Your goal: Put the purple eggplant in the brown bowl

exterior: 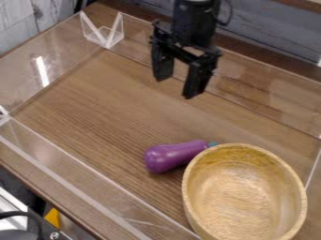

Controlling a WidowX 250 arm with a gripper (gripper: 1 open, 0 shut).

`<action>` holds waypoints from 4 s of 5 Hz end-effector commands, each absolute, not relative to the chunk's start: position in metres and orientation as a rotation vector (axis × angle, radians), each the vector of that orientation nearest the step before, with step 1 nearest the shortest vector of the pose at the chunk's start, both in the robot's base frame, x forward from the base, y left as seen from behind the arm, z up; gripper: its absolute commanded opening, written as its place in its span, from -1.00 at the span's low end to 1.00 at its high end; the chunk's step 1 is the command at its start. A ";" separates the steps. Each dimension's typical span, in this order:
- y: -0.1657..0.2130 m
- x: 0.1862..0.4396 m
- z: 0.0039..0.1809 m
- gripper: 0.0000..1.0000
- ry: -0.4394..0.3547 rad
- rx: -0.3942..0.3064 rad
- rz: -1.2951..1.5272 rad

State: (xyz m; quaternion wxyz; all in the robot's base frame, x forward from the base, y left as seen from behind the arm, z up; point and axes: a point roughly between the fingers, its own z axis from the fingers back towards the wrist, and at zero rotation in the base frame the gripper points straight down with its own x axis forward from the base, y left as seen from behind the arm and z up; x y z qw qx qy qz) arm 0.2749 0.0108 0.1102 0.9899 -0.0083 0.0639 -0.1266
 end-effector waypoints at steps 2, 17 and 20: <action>0.030 0.249 0.110 1.00 0.039 0.009 -0.526; -0.015 0.233 0.027 1.00 -0.125 0.134 -0.503; -0.029 0.225 0.038 -1.00 -0.123 0.128 -0.512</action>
